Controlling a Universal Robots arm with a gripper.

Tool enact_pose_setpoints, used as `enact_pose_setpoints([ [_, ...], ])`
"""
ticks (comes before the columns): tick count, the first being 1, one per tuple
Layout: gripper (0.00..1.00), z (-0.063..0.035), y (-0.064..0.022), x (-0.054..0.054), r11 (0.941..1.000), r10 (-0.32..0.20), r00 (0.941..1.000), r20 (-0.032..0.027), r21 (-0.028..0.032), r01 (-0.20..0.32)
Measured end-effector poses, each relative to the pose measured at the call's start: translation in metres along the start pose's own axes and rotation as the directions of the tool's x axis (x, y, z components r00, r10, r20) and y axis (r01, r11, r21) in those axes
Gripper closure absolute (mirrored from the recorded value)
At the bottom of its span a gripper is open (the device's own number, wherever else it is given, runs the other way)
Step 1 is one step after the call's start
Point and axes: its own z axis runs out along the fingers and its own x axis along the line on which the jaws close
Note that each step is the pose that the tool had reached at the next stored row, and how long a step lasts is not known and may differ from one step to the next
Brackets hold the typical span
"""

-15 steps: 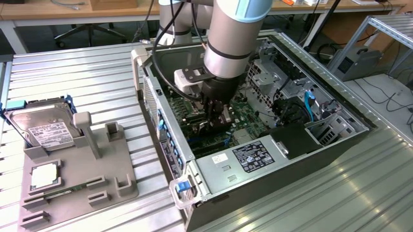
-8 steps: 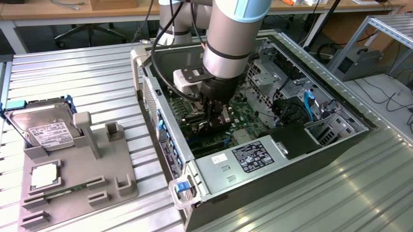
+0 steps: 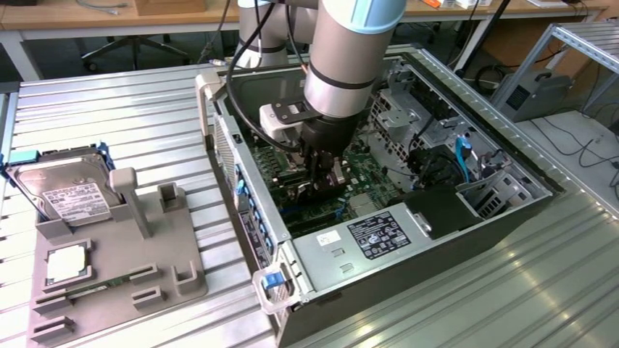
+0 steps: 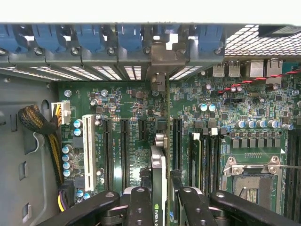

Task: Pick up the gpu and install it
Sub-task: 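Insert the gpu into the slot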

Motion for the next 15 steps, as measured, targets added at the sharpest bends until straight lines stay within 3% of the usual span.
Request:
enact_pose_setpoints([
  [15,0.73,0.0000,0.0000,0.0007,1.0000,0.000,1.0000,0.0002,0.0002,0.000],
])
